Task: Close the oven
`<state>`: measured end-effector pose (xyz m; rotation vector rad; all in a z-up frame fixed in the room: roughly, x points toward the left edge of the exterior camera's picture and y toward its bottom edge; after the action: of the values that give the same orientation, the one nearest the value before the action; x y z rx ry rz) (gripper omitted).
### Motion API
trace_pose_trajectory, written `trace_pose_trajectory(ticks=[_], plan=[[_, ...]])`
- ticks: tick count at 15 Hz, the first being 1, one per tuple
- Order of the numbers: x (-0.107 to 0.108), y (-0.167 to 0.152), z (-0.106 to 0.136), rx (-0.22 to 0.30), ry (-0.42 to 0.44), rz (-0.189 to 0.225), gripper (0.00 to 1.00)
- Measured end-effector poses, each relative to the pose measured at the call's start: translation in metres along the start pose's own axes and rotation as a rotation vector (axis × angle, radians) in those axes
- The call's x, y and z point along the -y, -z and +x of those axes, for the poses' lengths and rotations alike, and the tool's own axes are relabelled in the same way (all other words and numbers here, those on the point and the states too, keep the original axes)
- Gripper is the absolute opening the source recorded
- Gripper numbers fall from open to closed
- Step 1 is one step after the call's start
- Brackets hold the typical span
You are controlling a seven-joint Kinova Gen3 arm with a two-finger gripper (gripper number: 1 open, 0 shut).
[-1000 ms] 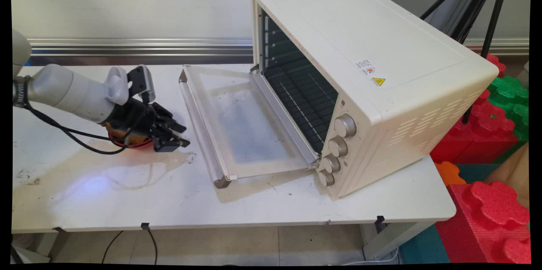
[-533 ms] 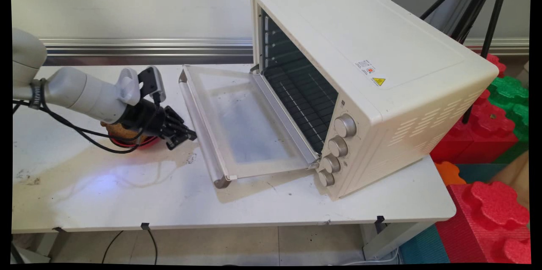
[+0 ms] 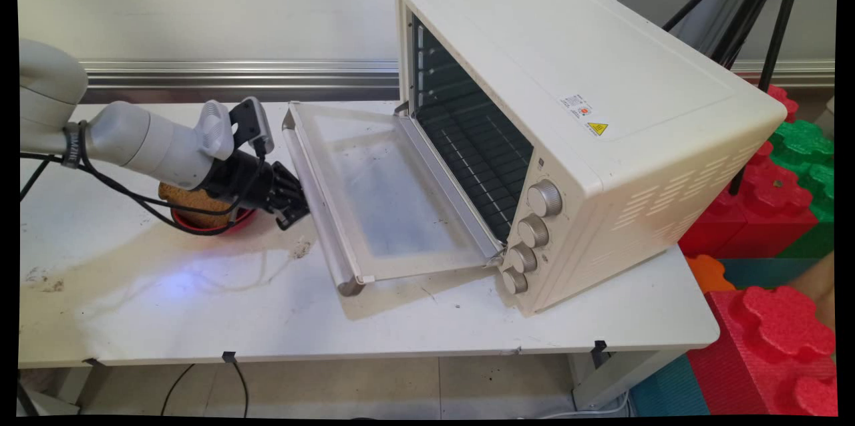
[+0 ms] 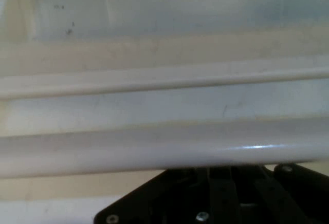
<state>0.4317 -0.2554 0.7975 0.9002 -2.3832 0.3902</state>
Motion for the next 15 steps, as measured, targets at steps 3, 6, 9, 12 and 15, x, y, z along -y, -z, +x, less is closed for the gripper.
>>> trace_pose_trajectory(ticks=[3, 6, 9, 12, 15], plan=[[0.000, 0.001, 0.006, -0.018, 0.002, 0.004, 0.00], [0.001, 0.003, 0.017, -0.041, -0.001, 0.005, 0.00], [0.001, 0.007, 0.026, -0.063, -0.008, 0.005, 0.00], [0.002, 0.009, 0.039, -0.088, -0.019, 0.004, 0.00], [0.003, 0.012, 0.053, -0.118, -0.026, 0.006, 0.00]])
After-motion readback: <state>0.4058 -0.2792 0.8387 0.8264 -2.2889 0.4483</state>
